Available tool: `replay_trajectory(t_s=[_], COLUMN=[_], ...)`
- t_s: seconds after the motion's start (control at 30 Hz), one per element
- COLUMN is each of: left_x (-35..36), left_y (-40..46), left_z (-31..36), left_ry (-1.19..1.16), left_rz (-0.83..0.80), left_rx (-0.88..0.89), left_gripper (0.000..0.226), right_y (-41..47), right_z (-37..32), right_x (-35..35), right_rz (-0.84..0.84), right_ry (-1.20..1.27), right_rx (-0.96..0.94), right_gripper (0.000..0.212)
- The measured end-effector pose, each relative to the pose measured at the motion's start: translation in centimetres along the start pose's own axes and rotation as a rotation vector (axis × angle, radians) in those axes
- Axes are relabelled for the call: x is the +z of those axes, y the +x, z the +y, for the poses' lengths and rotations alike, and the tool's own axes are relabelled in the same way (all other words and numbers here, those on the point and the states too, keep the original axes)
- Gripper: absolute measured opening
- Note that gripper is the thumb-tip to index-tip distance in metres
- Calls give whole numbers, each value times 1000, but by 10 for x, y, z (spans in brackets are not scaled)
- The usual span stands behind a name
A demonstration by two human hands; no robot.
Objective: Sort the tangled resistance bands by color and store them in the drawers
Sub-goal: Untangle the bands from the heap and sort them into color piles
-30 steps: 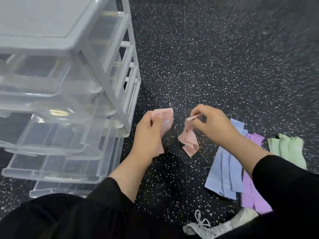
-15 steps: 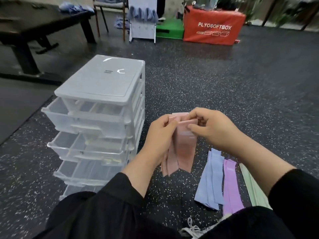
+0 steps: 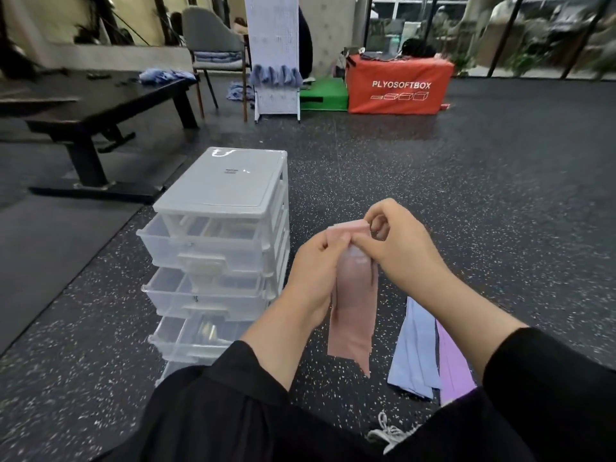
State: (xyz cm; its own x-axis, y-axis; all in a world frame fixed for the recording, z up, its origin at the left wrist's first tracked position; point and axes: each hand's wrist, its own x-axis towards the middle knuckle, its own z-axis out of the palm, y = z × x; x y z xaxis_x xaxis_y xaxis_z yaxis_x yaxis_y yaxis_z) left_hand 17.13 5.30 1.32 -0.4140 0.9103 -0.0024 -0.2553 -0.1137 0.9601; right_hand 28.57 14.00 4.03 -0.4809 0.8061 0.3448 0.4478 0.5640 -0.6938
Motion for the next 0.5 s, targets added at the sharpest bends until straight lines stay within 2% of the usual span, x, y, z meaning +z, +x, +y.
replay_trajectory(t_s=[0.07,0.13,0.23,0.37,0.43,0.5], left_x=[4,9,22,40,46,50], left_y=[0,1,2,2,6,9], left_z=[5,17,36,54,63,71], left_ry=[43,90,170,482,507,407], left_rz=[44,51,5,-119,-137,-114], left_rx=[25,67,161,352,414,441], left_gripper=[24,23,22,27,27,22], right_y=[-10,-22,-36,-35,-32,-29], right_z=[2,6,5,-6,-10,-12], right_x=[-2,-4,-6,-8,-11,-15], right_rz=[-1,-66,-140,-116,-79,-35], right_ry=[153,309,320,382,472,539], right_rx=[83,144,104,34,39,56], right_gripper=[38,44,33,24,26,21])
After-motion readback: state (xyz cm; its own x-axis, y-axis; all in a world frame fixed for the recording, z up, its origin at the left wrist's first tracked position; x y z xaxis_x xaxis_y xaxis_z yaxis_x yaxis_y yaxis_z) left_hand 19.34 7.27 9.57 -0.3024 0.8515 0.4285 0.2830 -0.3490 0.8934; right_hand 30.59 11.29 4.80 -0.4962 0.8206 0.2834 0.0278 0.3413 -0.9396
